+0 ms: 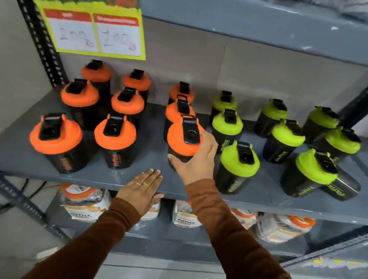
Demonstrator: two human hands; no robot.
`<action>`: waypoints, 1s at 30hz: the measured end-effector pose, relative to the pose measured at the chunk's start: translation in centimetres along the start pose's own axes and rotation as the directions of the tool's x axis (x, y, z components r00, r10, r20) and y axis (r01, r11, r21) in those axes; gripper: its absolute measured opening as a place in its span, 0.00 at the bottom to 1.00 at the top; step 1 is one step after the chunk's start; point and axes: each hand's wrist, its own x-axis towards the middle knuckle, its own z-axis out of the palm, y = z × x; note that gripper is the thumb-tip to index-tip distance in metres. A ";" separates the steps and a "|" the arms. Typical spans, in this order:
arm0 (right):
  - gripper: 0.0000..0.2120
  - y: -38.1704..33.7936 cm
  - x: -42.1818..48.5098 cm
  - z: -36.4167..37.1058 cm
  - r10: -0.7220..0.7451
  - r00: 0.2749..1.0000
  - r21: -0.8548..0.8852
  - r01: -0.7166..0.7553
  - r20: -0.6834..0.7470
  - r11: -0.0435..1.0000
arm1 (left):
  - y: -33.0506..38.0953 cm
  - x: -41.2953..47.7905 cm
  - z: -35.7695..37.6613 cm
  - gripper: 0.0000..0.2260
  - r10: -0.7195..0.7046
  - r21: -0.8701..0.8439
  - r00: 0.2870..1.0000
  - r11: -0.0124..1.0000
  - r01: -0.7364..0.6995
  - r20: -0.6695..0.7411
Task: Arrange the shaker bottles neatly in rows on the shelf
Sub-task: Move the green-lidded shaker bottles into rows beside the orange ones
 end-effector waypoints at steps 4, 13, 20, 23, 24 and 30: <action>0.43 1.8 -0.4 1.3 0.158 0.987 -0.065 -0.155 0.028 0.986 | -0.1 0.0 0.3 0.33 0.019 0.015 1.000 1.000 -0.019 -0.006; 0.41 3.4 -3.6 -0.6 0.091 0.995 -0.135 -0.084 0.049 0.987 | 0.4 -0.2 0.6 0.32 0.034 0.045 0.999 0.998 -0.033 -0.026; 0.10 9.8 -8.8 -7.7 0.005 0.990 -0.273 -0.043 -0.138 0.961 | 5.5 -0.3 2.7 0.19 0.296 0.110 0.939 0.954 -0.280 -0.176; 0.15 13.6 -7.3 -13.2 0.137 0.949 -0.221 -0.204 -0.285 0.954 | 10.9 1.4 3.2 0.17 0.436 0.103 0.877 0.900 -0.423 -0.201; 0.16 14.8 -6.6 -15.2 0.158 0.929 -0.227 -0.242 -0.335 0.943 | 12.9 2.3 3.3 0.16 0.466 0.097 0.862 0.885 -0.456 -0.201; 0.23 19.6 -0.9 -25.6 0.020 0.880 -0.485 -0.281 -0.475 0.828 | 23.6 9.0 2.4 0.23 0.442 0.055 0.896 0.897 -0.439 -0.047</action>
